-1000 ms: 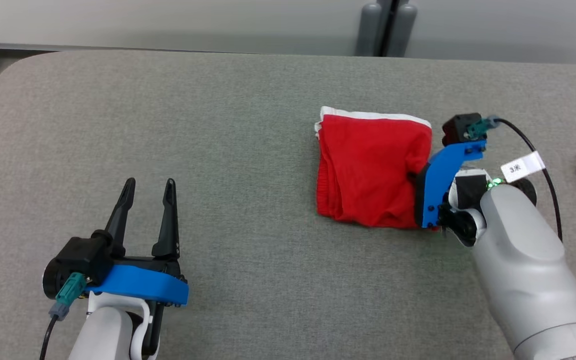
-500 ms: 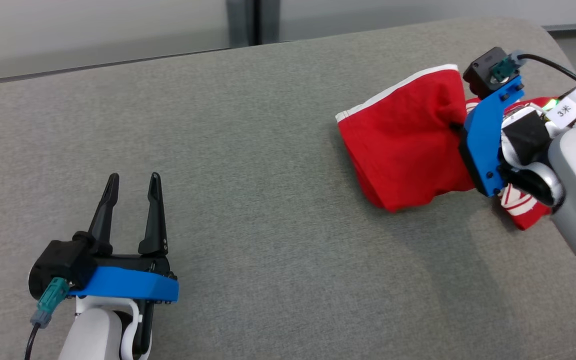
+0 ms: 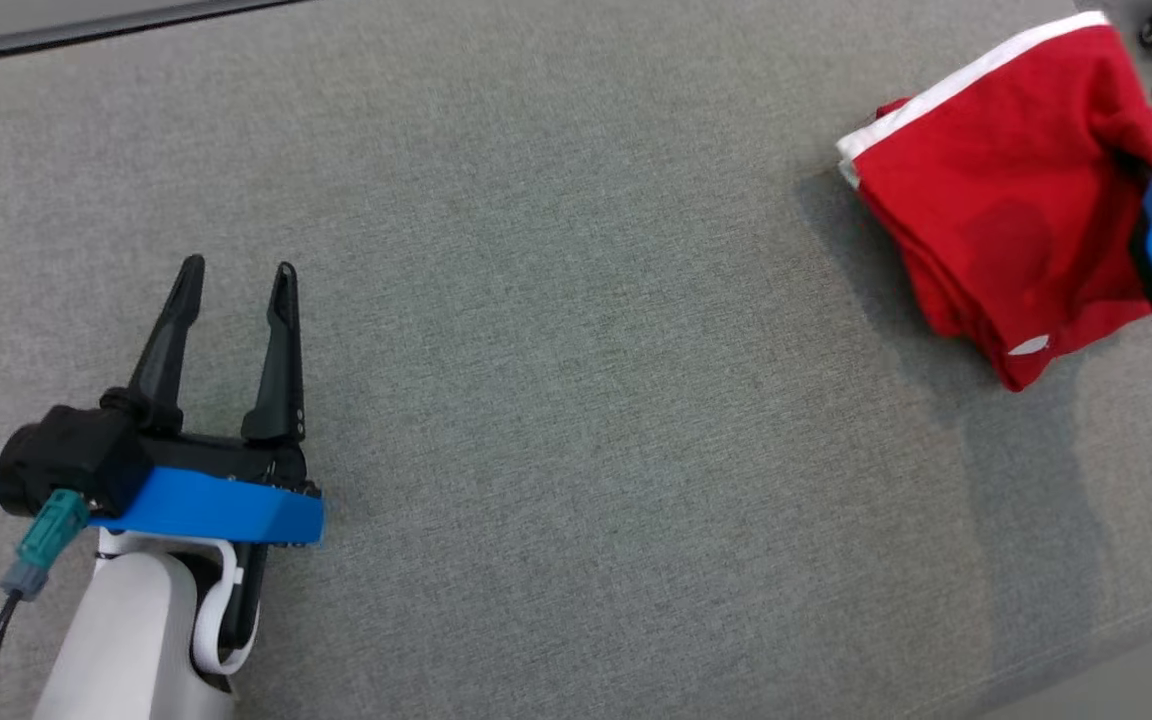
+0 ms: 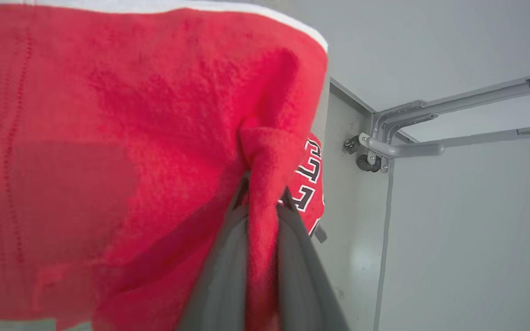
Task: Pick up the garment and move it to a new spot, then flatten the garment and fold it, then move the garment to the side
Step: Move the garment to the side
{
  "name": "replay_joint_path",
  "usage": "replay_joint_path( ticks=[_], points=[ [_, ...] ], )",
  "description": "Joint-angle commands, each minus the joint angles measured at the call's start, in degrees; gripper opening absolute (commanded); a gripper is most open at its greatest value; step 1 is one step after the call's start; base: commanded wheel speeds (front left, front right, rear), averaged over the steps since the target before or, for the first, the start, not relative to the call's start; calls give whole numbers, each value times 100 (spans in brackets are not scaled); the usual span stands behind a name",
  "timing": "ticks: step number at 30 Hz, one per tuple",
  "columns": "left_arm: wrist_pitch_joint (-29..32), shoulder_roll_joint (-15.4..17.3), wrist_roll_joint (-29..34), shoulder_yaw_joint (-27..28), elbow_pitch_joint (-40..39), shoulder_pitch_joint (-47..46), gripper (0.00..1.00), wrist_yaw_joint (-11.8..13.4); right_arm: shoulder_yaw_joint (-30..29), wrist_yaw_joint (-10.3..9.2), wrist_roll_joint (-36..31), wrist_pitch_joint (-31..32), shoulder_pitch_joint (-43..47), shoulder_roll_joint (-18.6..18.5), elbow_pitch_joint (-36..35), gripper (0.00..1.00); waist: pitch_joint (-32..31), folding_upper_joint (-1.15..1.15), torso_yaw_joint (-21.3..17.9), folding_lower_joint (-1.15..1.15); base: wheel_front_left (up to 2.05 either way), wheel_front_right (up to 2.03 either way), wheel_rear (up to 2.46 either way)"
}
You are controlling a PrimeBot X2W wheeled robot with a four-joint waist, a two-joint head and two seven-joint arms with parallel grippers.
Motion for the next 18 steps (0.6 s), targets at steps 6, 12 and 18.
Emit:
replay_joint_path(
  ticks=[6, 12, 18],
  points=[
    [349, 289, 75, 31, -555, -134, 100, 44, -639, -4, -420, -774, 14, 226, 952, 0, 497, 0, 32, 0, 0, 0, 0],
    [582, 392, 82, -27, -889, -70, 100, 81, -1233, -4, -1013, -1119, 119, 526, 1746, 0, 613, 0, 28, 0, 0, 0, 0],
    [664, 439, 52, -63, -959, -3, 100, 88, -1843, -4, -1573, -1627, 103, 840, 2222, 100, 562, 0, 17, 0, 0, 0, 0]
  ],
)
